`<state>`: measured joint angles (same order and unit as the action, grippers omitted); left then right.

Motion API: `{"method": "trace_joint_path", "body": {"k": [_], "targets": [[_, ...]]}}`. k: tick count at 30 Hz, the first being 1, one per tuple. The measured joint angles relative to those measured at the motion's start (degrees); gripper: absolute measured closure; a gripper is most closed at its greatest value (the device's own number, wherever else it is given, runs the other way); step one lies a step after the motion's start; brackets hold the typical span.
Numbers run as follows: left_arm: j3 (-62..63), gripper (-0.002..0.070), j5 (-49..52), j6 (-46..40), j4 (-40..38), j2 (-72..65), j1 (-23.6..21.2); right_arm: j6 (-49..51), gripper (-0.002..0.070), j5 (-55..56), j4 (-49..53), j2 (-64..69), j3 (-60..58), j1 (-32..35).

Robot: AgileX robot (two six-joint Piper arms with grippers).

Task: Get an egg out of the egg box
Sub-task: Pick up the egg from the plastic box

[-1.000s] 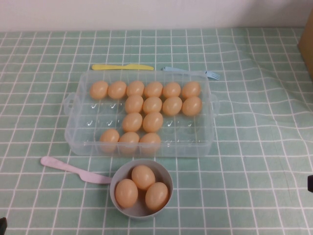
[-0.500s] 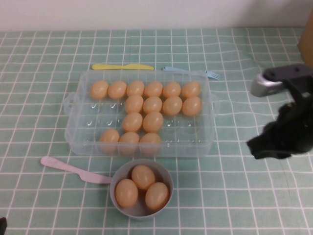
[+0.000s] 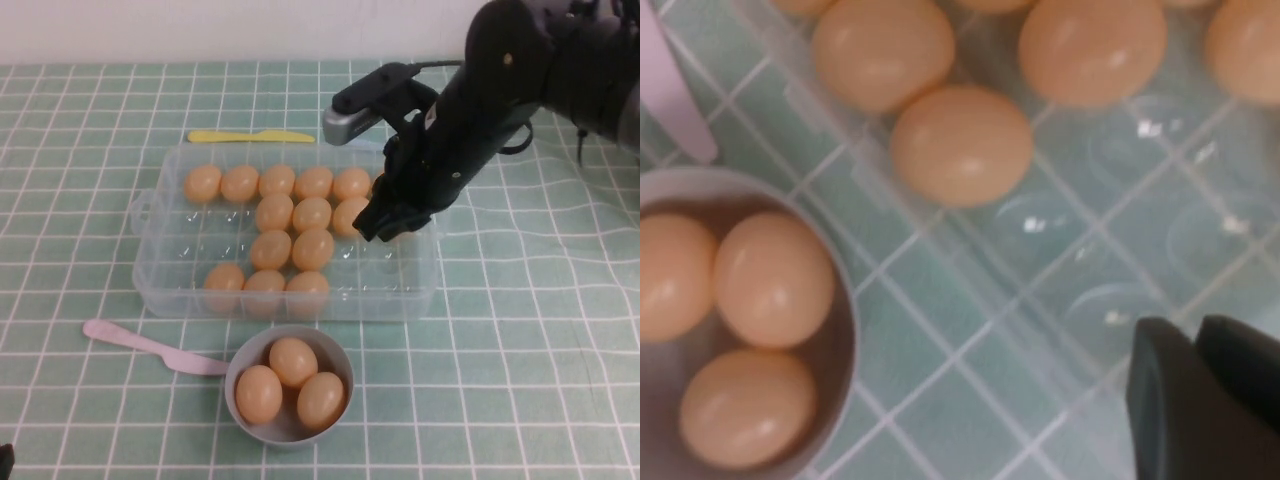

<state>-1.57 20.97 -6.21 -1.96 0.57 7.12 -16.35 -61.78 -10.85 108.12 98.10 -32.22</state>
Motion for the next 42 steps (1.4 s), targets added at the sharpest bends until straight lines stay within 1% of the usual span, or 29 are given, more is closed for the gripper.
{"method": "trace_joint_path", "body": {"k": [2, 5, 8, 10, 13, 16, 22, 34, 42], "targets": [[0.0, 0.0679, 0.0, 0.0, 0.0, 0.0, 0.0, -0.9, 0.0625, -0.8, 0.1, 2.4, 3.1, 0.0], [0.0, 0.0679, 0.0, 0.0, 0.0, 0.0, 0.0, -3.3, 0.0540, -2.0, 0.1, 6.5, 7.7, 0.0], [0.0, 0.0679, 0.0, 0.0, 0.0, 0.0, 0.0, -6.8, 0.0417, -2.5, 0.1, 9.6, 10.3, 0.0], [0.0, 0.0679, 0.0, 0.0, 0.0, 0.0, 0.0, -10.8, 0.0339, -2.5, 0.1, 11.3, 11.2, 0.0], [0.0, 0.0679, 0.0, 0.0, 0.0, 0.0, 0.0, -16.5, 0.0276, -1.2, 0.1, 13.1, 11.4, 0.0], [0.0, 0.0679, 0.0, 0.0, 0.0, 0.0, 0.0, -18.5, 0.0257, 1.2, 0.1, 14.3, 11.5, 0.0], [0.0, 0.0679, 0.0, 0.0, 0.0, 0.0, 0.0, -19.1, 0.0248, 6.2, 0.1, 15.7, 11.6, 0.9], [0.0, 0.0679, 0.0, 0.0, 0.0, 0.0, 0.0, -19.4, 0.0248, 11.5, 0.4, 17.2, 11.7, 1.3], [0.0, 0.0679, 0.0, 0.0, 0.0, 0.0, 0.0, -19.5, 0.0248, 12.2, 0.9, 18.2, 11.7, 1.3]]}}
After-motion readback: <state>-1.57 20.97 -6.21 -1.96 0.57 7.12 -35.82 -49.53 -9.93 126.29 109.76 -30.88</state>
